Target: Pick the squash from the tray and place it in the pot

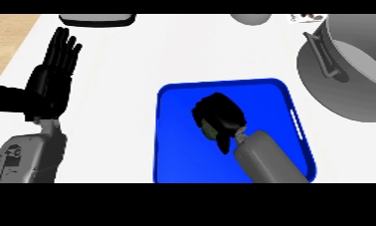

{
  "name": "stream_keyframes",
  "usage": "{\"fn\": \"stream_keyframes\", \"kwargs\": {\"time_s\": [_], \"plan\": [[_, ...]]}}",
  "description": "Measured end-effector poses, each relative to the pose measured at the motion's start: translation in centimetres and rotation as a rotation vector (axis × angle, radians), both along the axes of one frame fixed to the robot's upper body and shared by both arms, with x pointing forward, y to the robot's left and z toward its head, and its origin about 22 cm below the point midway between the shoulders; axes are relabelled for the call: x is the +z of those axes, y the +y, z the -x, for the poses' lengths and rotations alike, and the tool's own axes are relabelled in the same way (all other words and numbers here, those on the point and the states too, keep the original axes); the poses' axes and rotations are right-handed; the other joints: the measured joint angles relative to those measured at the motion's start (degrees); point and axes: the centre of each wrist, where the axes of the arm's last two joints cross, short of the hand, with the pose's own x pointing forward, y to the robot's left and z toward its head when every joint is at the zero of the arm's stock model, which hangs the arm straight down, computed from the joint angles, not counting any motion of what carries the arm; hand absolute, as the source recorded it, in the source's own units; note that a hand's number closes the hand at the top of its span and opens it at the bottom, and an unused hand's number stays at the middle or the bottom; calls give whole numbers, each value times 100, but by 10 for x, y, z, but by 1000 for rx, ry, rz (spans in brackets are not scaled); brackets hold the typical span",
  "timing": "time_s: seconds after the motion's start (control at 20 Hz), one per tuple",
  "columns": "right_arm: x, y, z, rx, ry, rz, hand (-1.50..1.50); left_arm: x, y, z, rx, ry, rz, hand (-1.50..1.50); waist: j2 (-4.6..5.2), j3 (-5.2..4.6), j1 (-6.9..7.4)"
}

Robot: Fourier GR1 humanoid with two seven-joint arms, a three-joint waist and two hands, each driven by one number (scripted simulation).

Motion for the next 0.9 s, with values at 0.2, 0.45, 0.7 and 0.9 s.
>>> {"fn": "stream_keyframes", "kwargs": {"time_s": [0.2, 0.45, 0.7, 0.9], "plan": [[2, 5, 3, -12, -35, 5, 150, -7, 1, 5, 2, 2, -2, 0, 19, 4, -10], [21, -1, -8, -191, -114, 1, 150, -1, 2, 0, 5, -5, -3, 0, 81, 42, -5], [52, -42, -57, -658, -137, -16, 150, 5, -3, -1, -12, -25, -3, 0, 242, 69, 93], [88, -69, -88, -999, -190, -49, 150, 10, -8, -4, -34, -41, -1, 0, 323, 71, 253]]}}
